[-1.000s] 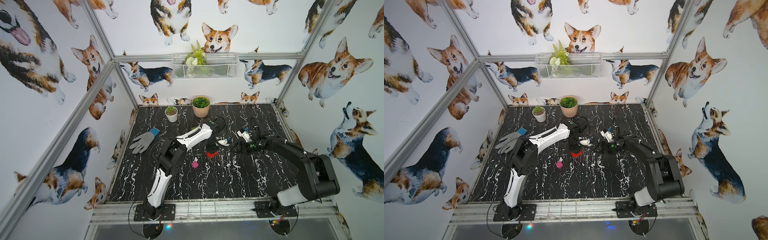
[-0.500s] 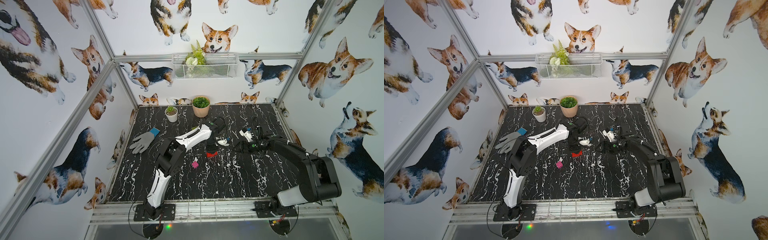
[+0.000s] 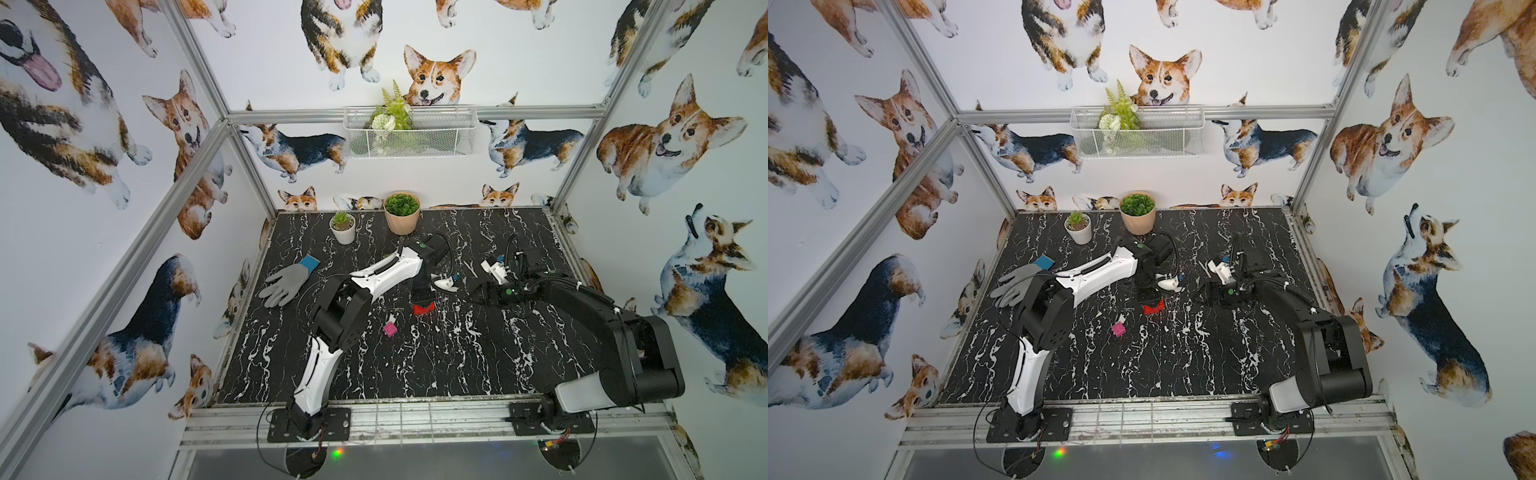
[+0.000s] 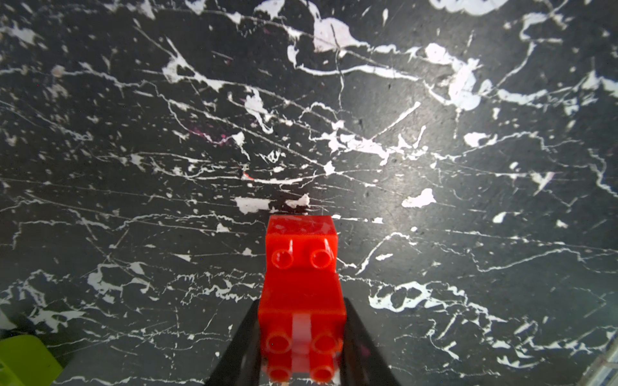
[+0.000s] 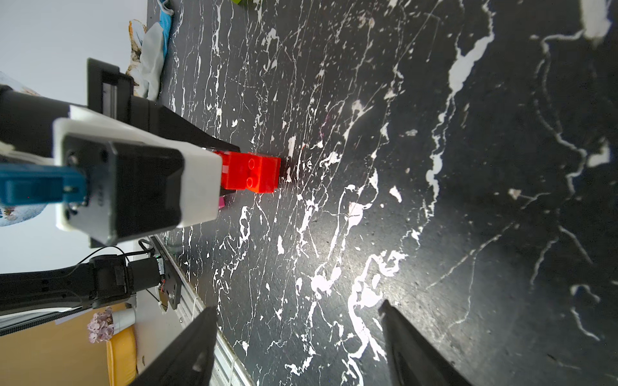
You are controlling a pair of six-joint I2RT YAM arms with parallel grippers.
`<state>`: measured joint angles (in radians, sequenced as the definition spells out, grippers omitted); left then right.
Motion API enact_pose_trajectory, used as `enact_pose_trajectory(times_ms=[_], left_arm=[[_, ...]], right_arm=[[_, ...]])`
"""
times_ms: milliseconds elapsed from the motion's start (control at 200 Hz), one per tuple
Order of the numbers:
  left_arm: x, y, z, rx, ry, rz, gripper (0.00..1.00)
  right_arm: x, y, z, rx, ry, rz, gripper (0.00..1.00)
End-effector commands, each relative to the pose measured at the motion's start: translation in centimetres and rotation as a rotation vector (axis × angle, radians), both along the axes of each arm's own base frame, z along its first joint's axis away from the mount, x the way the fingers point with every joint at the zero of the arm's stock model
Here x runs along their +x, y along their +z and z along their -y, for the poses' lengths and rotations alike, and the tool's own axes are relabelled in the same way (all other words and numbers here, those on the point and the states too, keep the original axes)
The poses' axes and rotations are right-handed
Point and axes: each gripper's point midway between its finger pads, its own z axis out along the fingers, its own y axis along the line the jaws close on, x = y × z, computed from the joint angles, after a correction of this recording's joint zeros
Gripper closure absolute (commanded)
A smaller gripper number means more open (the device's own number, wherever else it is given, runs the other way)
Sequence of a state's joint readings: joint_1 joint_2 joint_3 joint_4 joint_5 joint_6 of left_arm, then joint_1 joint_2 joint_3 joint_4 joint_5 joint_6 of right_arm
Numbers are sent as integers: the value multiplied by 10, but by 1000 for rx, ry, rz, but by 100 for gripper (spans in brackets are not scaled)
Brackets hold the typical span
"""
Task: Assemble the letter s with lego
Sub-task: Assemble the lego brick with the lego brick.
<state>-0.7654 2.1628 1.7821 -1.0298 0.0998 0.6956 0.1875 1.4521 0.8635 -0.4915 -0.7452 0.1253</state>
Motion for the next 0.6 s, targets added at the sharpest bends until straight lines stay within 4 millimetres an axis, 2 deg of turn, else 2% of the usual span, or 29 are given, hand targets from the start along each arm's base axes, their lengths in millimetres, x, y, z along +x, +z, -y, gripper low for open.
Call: enact_pose_trajectory(times_ms=[0,190,596], left_arm=[[-10,-16,-17,97,-4,-51,89],[-9,-10,-10,112,-3,-39,88],[-5,2,-13,102,-12,6,88]], right_arm=[[-4,1,0,6,21,7,21],[-3,2,1,3,19,11,21],[-6,2,3,-9,22,16,22]])
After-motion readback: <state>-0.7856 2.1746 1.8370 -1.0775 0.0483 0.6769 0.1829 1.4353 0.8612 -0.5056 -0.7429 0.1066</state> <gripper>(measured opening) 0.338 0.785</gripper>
